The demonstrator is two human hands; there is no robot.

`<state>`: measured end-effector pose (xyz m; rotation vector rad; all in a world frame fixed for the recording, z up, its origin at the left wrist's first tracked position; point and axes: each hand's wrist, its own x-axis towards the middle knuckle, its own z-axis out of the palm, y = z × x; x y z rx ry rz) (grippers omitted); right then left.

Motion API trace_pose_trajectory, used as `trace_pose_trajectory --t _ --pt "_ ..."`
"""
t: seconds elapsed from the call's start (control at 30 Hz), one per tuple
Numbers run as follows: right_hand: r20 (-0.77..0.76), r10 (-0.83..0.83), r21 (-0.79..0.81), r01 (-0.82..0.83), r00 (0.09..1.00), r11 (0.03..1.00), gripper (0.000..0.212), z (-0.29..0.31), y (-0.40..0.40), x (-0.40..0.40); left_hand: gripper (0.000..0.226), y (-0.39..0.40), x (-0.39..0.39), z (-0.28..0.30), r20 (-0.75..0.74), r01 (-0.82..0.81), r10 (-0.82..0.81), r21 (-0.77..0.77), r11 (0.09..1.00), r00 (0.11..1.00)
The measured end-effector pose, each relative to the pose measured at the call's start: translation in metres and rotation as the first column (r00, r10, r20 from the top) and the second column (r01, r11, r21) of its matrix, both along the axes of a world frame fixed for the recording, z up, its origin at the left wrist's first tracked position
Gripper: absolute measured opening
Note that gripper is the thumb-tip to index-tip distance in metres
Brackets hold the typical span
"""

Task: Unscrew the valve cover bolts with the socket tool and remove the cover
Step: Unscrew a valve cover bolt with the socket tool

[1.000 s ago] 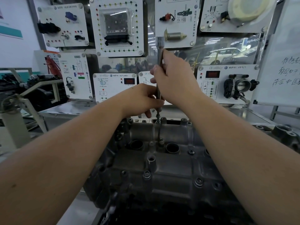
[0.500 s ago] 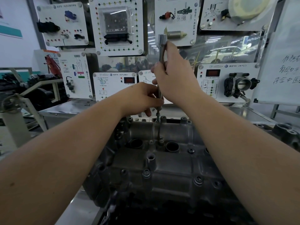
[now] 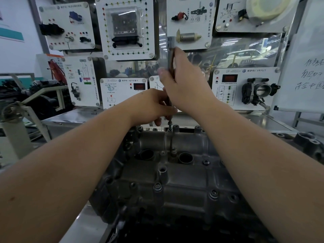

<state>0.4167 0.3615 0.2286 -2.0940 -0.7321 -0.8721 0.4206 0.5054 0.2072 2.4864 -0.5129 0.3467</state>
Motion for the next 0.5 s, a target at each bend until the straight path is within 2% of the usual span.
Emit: trace_pose_trajectory --t 0.13,0.27,0.33,0.4,0.5 --pt "0.042 -0.05 0.057 0.047 0.998 0.997 0.025 0.0027 -0.0023 0.0007 0.023 -0.0003 0.0022 -0.0003 0.002 -0.011 0.011 -0.006 1.0 1.0" --pt "-0.016 -0.009 0.033 0.01 1.0 0.999 0.01 0.0047 -0.002 0.0004 0.018 -0.0016 0.0021 -0.0002 -0.015 0.003 -0.004 -0.044 0.999 1.0" --pt "-0.007 0.01 0.006 -0.01 1.0 1.0 0.018 0.0031 -0.001 -0.0009 0.014 -0.001 0.0009 -0.0004 -0.02 0.011 -0.012 -0.053 0.999 1.0" --pt "0.003 0.022 -0.011 -0.022 1.0 1.0 0.036 0.0004 -0.0001 -0.0013 0.013 -0.0001 -0.0002 -0.0001 -0.005 0.005 -0.005 -0.023 1.0 1.0" --pt "0.051 -0.011 0.001 0.011 0.999 1.0 0.053 -0.0011 -0.0009 -0.0018 0.019 0.0 -0.0005 0.0006 0.019 -0.008 0.008 -0.006 1.0 1.0"
